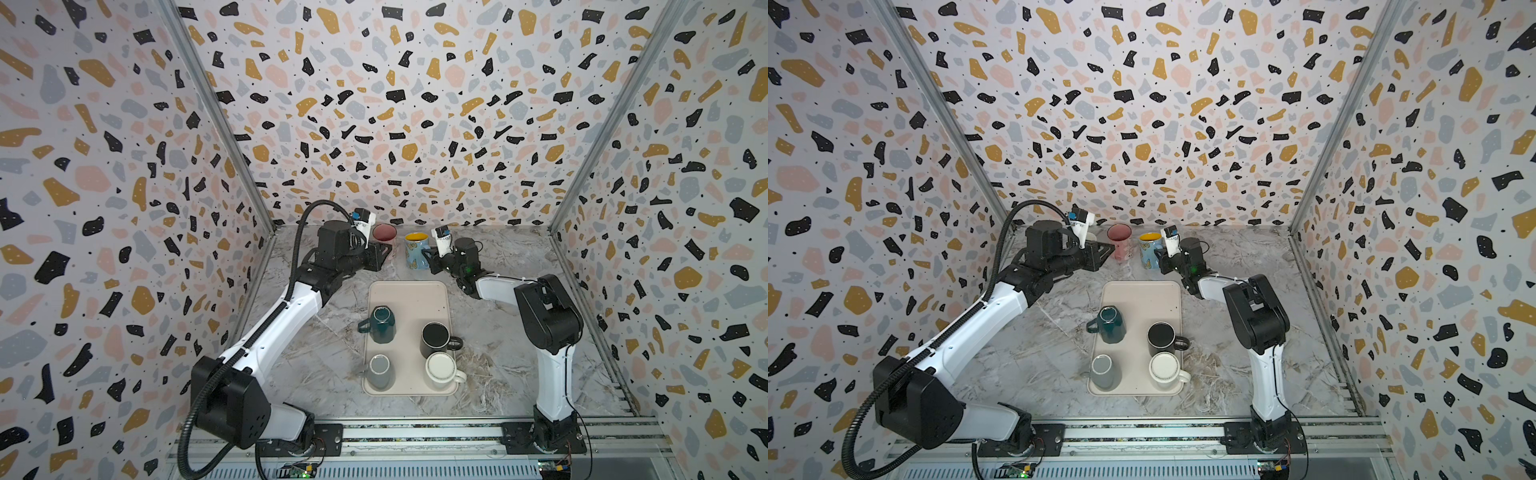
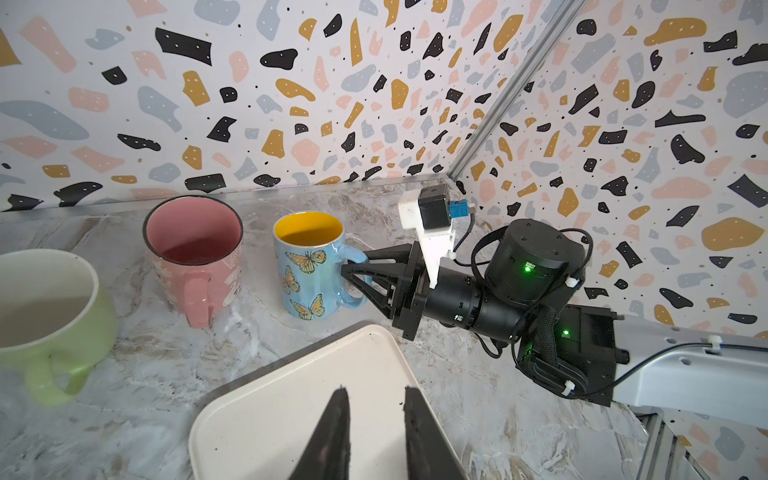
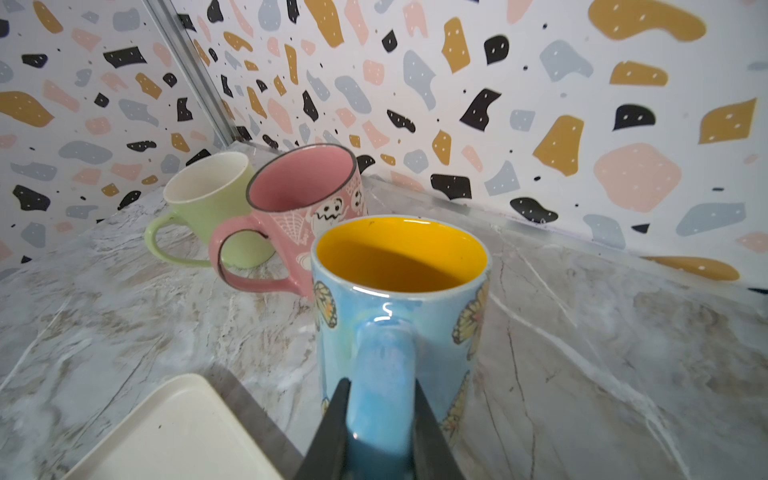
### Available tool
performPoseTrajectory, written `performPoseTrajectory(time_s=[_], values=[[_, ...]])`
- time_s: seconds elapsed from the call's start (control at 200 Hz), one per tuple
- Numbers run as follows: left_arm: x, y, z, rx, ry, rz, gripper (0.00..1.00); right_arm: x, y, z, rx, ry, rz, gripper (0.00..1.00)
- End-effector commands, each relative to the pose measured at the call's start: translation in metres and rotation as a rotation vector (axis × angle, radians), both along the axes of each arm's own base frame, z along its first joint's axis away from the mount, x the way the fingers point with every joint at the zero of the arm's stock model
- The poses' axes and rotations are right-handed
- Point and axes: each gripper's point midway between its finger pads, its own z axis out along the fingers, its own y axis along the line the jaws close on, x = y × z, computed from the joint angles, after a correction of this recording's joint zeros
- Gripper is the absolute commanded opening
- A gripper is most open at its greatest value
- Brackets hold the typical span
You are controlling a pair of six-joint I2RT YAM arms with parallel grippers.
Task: Turn the mug right side up
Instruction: 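Carry the light blue mug with the right gripper and lower it beside the pink mug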
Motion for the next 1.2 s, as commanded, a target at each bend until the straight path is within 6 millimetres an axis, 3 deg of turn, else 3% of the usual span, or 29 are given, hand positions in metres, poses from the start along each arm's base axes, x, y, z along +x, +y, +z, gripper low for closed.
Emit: performPoseTrajectory(time_s=[0.0, 0.691, 0.901, 1.071, 1.196], values=[[-0.004, 0.003, 0.005, -0.006, -0.022, -0.004, 0.24, 0.012, 0.003, 0.098, 0.108, -0.276, -0.014, 0.00], [-0.003, 0.006, -0.001, 0.010, -0.024, 0.004, 0.25, 0.030, 0.006, 0.056, 0.074, -0.260, -0.048, 0.00], [-0.004, 0.006, -0.003, 0.015, -0.022, 0.002, 0.25, 0.025, 0.006, 0.044, 0.080, -0.226, -0.041, 0.00], [-0.005, 0.005, -0.006, 0.013, -0.020, -0.005, 0.25, 0.019, 0.004, 0.034, 0.075, -0.204, -0.039, 0.16], [-0.005, 0.004, -0.008, 0.013, -0.016, -0.011, 0.25, 0.015, 0.004, 0.026, 0.072, -0.187, -0.035, 0.21]])
